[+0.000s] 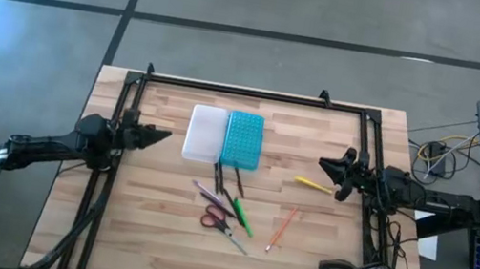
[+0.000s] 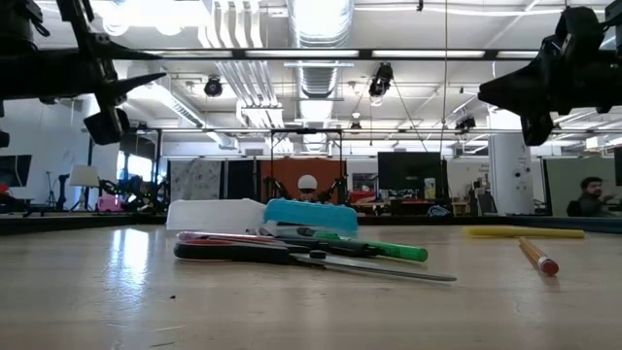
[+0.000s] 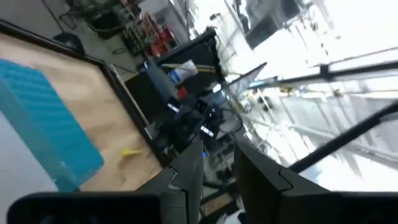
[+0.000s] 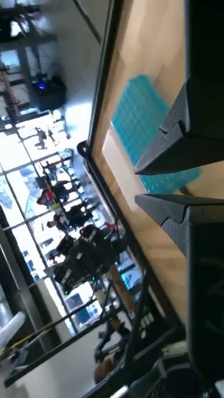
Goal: Pick & place school supplies into a supply box
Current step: Prepare the blue supply box
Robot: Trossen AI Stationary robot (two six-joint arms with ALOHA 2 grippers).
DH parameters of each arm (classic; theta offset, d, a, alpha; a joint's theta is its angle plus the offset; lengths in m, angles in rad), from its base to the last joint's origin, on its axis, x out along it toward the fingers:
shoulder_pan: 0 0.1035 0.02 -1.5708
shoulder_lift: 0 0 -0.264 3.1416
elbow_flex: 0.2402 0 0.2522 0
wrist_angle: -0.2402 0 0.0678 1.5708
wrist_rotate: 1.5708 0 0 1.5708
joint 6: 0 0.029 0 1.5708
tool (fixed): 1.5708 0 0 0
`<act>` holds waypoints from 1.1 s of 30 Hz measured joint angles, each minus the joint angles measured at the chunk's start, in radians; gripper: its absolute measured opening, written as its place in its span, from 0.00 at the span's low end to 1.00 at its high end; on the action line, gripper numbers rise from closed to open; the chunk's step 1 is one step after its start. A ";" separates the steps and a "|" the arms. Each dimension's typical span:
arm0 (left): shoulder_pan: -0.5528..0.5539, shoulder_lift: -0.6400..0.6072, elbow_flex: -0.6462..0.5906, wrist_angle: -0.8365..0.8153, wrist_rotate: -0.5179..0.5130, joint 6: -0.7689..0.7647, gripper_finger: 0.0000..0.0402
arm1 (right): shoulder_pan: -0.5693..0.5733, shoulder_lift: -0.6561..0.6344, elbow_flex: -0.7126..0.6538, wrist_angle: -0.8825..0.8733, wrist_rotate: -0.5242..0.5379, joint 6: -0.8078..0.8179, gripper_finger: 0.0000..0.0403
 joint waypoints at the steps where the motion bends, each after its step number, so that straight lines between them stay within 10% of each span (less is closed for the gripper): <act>1: 0.000 0.001 0.000 0.015 -0.011 -0.022 0.19 | 0.000 0.000 0.000 0.000 0.000 -0.001 0.13; 16: 0.001 0.001 0.001 0.241 -0.168 -0.170 0.19 | 0.000 0.000 0.000 0.105 0.302 0.635 0.13; 33: 0.001 0.080 0.030 0.465 -0.232 -0.002 0.19 | 0.001 0.090 0.000 0.331 0.227 0.624 0.13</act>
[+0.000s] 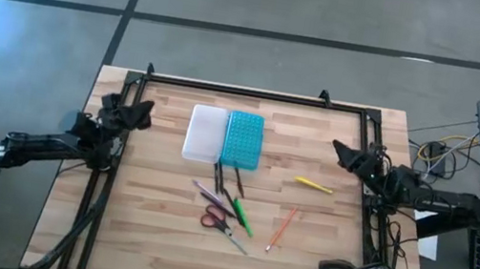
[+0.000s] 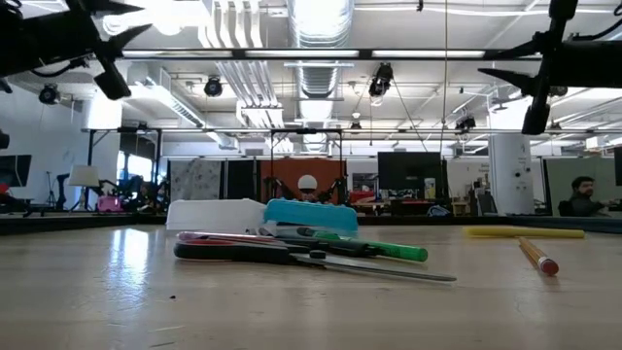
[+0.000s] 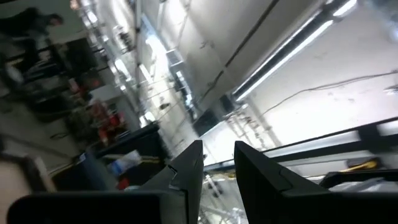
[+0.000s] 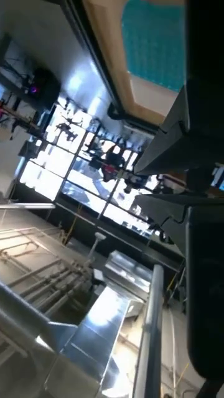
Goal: Pick & place school supplies into a supply box
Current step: Prepare the blue supply box
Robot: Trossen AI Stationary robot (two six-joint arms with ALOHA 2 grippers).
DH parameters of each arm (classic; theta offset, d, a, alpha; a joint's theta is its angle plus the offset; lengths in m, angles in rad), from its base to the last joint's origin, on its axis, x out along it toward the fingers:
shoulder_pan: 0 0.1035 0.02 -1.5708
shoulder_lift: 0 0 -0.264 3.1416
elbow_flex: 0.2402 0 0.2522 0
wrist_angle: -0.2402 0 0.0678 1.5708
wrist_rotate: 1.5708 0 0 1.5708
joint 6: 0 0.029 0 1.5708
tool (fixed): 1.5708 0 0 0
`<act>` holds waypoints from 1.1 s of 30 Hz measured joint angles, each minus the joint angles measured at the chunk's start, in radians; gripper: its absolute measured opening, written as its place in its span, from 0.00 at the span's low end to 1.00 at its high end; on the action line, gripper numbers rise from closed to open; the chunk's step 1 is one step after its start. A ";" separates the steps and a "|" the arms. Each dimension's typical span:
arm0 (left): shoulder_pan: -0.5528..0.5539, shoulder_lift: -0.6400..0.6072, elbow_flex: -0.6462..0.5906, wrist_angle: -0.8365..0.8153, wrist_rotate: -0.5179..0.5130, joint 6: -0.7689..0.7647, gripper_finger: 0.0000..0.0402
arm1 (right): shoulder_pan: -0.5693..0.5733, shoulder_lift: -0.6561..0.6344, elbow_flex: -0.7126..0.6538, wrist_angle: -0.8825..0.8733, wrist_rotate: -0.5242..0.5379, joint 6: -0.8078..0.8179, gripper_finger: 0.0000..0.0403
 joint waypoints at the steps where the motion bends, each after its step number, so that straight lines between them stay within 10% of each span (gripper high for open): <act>1: 0.001 0.010 0.000 0.034 0.000 0.010 0.19 | 0.000 0.019 0.000 0.001 -0.002 0.010 0.13; 7: 0.001 0.123 0.089 -0.009 -0.008 0.017 0.19 | 0.000 0.232 0.069 -0.065 0.001 0.037 0.14; 14: 0.005 0.489 0.434 -0.463 0.014 0.130 0.19 | -0.056 0.581 0.290 -0.315 -0.116 -0.054 0.14; 23: 0.154 0.819 0.777 -0.899 0.128 0.210 0.19 | -0.352 0.922 0.480 -0.477 -0.530 -0.269 0.13; 33: 0.331 0.927 0.752 -1.158 0.242 0.236 0.19 | -0.494 1.277 0.697 -0.474 -0.753 -0.425 0.13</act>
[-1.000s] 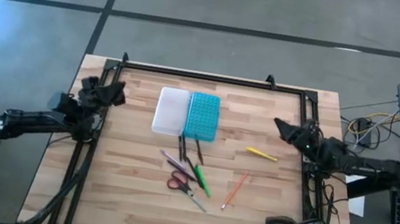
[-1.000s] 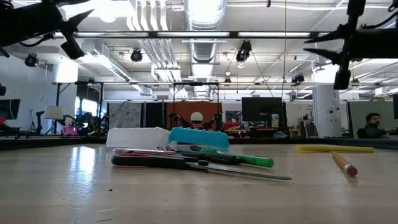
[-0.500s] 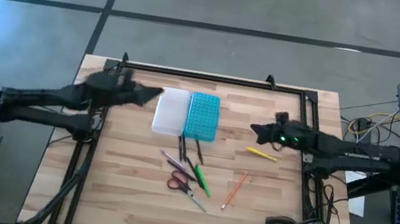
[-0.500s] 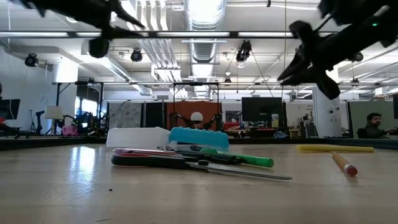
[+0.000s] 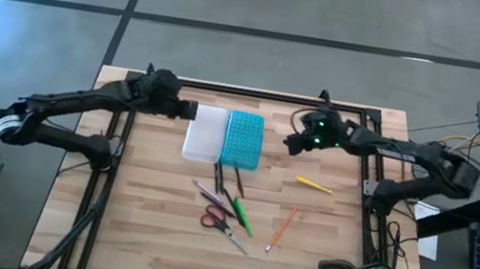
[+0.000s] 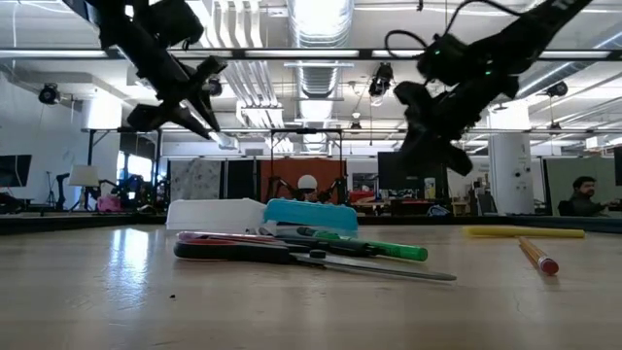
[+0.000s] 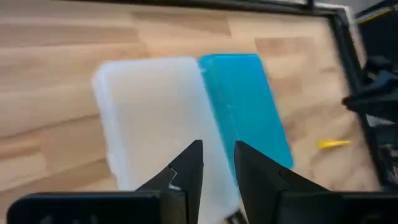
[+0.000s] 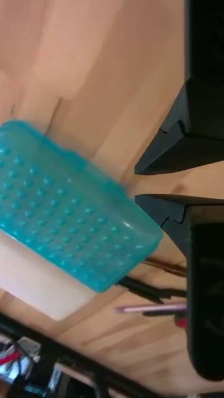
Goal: Pick & place school supplies into a supply box
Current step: Prepare the blue supply box
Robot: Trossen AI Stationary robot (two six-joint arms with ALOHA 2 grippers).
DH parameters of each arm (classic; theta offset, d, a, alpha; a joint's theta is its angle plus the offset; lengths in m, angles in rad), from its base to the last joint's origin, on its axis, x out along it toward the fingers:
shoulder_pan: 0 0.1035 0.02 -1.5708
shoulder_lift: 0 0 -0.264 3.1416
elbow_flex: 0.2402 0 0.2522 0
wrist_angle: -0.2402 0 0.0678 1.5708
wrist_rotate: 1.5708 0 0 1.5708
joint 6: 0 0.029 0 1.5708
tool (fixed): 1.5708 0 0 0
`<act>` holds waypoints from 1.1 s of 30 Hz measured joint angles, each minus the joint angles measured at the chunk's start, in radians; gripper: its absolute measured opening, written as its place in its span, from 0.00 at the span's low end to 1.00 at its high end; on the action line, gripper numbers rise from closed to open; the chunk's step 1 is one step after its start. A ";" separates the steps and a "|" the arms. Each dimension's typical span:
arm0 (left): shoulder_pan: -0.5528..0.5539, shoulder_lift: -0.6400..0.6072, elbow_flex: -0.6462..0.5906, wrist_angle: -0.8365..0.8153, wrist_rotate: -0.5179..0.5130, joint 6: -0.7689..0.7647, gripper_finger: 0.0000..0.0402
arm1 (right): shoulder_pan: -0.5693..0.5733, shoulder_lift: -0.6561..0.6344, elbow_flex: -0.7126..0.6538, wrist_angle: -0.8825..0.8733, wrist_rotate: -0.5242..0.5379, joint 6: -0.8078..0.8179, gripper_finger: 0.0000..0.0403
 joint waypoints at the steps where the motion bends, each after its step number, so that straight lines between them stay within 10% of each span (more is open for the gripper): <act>1: 0.001 0.006 -0.012 -0.019 0.001 0.006 0.19 | 0.000 0.033 0.026 0.000 -0.001 -0.002 0.13; 8: 0.012 0.028 -0.066 -0.110 0.006 0.127 0.19 | 0.017 0.190 0.227 -0.005 0.016 -0.015 0.20; 19: -0.018 0.028 -0.170 -0.084 0.295 0.177 0.19 | -0.023 0.462 0.601 -0.229 0.053 -0.019 0.45; 33: -0.057 0.044 -0.193 -0.020 0.307 0.154 0.19 | -0.093 0.778 0.923 -0.251 0.025 0.054 0.44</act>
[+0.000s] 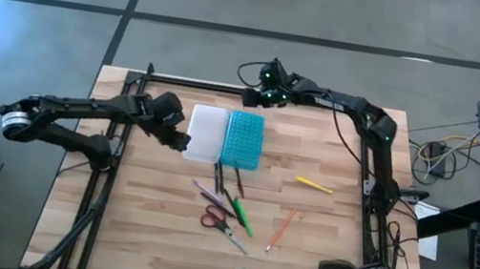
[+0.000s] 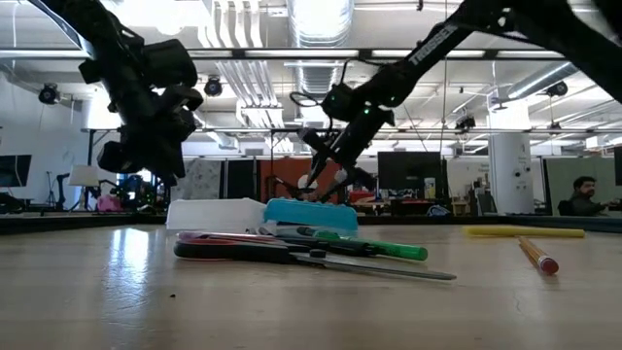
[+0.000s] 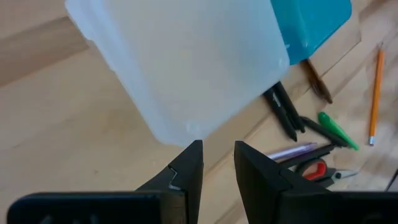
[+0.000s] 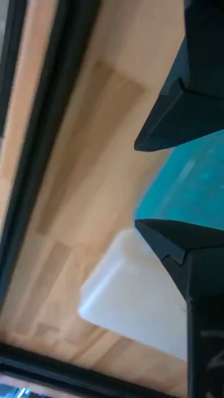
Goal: Pick & place school supplies into a supply box
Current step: Prepare the blue supply box
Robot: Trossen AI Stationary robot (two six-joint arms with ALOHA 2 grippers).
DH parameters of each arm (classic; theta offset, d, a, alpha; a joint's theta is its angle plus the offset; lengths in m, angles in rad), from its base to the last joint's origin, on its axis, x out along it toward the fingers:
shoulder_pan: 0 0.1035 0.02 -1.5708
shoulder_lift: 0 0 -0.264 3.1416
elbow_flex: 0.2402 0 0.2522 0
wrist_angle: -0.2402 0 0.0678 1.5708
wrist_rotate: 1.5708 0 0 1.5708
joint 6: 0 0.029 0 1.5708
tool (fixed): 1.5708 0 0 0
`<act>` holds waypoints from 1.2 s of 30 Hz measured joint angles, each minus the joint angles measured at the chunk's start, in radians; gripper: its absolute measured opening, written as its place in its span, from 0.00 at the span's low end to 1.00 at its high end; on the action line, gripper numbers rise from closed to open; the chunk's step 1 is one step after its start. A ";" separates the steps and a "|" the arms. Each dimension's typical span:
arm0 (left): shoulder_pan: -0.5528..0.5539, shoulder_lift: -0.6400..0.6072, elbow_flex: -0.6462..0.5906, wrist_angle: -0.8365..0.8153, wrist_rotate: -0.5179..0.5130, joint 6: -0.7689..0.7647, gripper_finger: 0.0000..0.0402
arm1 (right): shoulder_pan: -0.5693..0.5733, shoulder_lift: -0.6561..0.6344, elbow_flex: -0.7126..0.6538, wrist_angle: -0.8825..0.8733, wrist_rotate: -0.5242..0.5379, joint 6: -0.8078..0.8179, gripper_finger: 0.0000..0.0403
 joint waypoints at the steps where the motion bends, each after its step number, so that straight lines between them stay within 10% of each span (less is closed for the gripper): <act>1: -0.008 0.006 0.000 0.001 0.000 0.000 0.19 | -0.001 0.018 0.027 -0.004 -0.005 0.002 0.44; 16: -0.045 0.157 0.008 0.040 -0.057 0.013 0.19 | 0.003 0.151 0.381 -0.292 0.054 -0.194 0.42; 36: -0.062 0.057 0.012 0.079 -0.251 0.071 0.19 | -0.024 -0.024 0.071 -0.361 0.189 -0.147 0.42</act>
